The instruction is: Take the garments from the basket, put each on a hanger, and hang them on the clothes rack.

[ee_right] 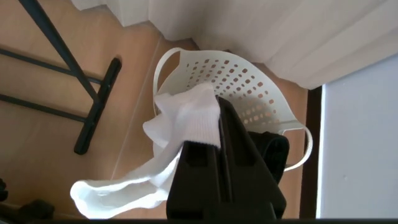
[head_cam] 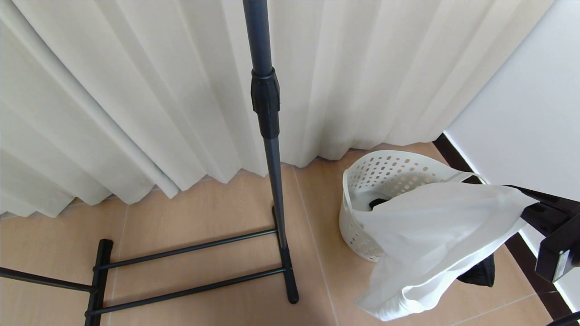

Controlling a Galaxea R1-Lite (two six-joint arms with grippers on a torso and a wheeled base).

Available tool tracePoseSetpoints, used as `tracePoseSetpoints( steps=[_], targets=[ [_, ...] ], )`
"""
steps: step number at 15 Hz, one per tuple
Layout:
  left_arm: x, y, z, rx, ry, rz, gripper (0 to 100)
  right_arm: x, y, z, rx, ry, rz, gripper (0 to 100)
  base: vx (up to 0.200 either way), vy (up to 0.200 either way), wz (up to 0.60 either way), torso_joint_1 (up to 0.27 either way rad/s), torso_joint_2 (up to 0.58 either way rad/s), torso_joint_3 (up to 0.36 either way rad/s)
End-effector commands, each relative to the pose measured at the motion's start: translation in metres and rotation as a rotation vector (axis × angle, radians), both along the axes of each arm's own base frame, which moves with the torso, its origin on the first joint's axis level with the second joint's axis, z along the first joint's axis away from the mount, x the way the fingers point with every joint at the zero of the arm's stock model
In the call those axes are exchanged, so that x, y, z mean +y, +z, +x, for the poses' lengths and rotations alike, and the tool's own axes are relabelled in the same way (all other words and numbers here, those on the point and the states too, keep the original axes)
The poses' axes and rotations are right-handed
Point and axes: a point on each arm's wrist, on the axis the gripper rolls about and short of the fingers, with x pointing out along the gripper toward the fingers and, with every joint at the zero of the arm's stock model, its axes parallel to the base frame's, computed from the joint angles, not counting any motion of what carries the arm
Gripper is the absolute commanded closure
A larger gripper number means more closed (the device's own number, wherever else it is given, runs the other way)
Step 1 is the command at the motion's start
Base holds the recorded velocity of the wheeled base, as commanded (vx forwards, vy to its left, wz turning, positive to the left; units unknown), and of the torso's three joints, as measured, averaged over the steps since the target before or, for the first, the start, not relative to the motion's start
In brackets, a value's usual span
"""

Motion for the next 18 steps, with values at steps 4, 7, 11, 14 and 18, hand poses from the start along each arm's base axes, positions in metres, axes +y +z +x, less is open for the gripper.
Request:
tracePoseSetpoints(
  steps=[4, 7, 11, 14, 18],
  targets=[
    [0.0000, 0.0000, 0.0001, 0.001, 0.000, 0.000, 0, -0.0011, 0.0002, -0.0013, -0.004, 0.003, 0.005, 100, 0.000, 0.000, 0.00, 0.001, 0.00, 0.201],
    [0.0000, -0.0004, 0.0002, 0.003, 0.000, 0.000, 0, -0.0012, -0.0022, -0.0015, 0.003, 0.004, 0.000, 100, 0.000, 0.000, 0.00, -0.004, 0.00, 0.199],
    [0.0000, 0.0000, 0.0001, 0.001, 0.000, 0.000, 0, 0.0012, -0.0041, 0.0019, 0.015, 0.003, -0.010, 100, 0.000, 0.000, 0.00, 0.016, -0.09, 0.117],
    [0.0000, 0.0000, 0.0001, 0.001, 0.000, 0.000, 0, 0.0028, -0.0052, 0.0038, 0.020, 0.003, -0.014, 100, 0.000, 0.000, 0.00, 0.072, -0.40, -0.108],
    [0.0000, 0.0000, 0.0001, 0.001, 0.000, 0.000, 0, 0.0014, -0.0070, 0.0022, 0.021, 0.001, -0.015, 100, 0.000, 0.000, 0.00, 0.116, -0.46, -0.144]
  ],
)
